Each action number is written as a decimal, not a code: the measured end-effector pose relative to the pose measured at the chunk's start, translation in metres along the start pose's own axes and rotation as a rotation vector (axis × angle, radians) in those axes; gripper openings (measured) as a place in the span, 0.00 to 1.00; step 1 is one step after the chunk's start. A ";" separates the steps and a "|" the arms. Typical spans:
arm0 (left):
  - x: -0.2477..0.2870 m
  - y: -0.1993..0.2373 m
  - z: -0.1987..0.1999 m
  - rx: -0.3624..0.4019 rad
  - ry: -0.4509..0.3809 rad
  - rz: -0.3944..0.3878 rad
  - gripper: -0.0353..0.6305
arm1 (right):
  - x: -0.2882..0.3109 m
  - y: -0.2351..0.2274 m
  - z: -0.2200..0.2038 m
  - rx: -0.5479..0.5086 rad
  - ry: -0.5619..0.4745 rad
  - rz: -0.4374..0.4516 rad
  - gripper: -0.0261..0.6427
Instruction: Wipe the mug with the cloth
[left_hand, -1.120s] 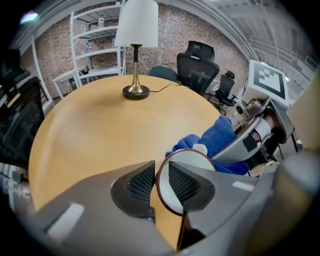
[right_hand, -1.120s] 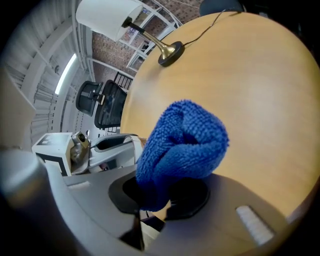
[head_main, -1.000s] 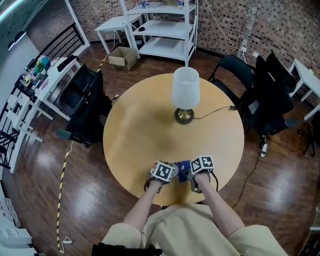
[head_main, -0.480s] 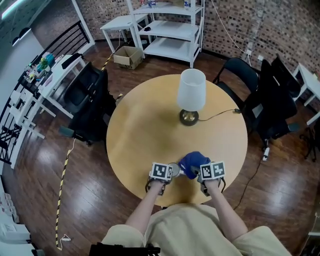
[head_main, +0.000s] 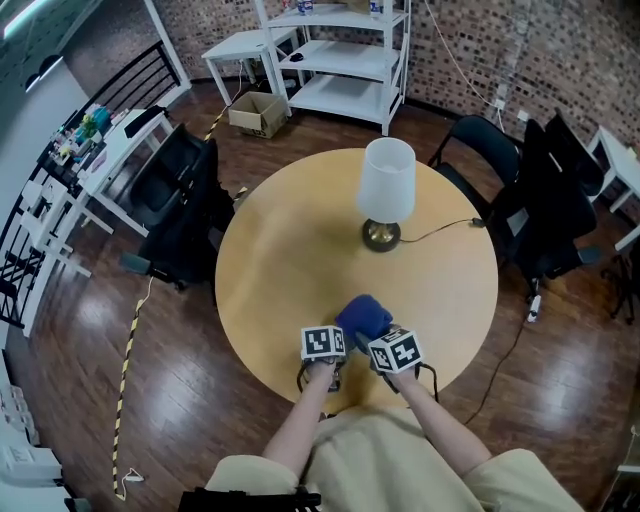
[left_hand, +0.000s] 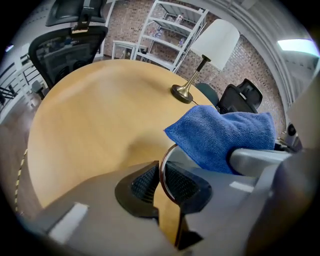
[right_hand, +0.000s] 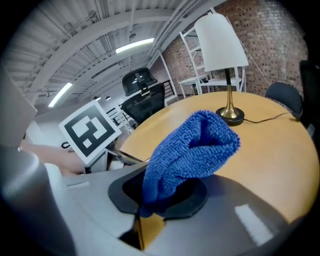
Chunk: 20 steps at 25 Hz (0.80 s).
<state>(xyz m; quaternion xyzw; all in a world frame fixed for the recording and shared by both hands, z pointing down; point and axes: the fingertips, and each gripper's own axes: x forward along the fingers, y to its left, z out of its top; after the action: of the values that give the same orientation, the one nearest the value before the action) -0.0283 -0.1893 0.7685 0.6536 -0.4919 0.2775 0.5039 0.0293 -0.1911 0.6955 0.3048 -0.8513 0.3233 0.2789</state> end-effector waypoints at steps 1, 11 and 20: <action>0.000 0.000 0.000 -0.003 -0.002 -0.005 0.10 | -0.001 -0.005 -0.002 0.002 -0.005 -0.018 0.13; -0.001 0.004 0.001 -0.043 -0.013 -0.033 0.10 | -0.005 -0.049 -0.023 0.229 -0.039 -0.057 0.13; 0.001 0.017 -0.004 -0.092 -0.019 -0.042 0.10 | 0.009 -0.053 -0.038 0.362 -0.036 -0.012 0.12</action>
<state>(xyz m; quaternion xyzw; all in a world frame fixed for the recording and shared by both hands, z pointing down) -0.0432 -0.1861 0.7770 0.6424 -0.4950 0.2376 0.5346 0.0709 -0.1984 0.7460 0.3607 -0.7823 0.4642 0.2060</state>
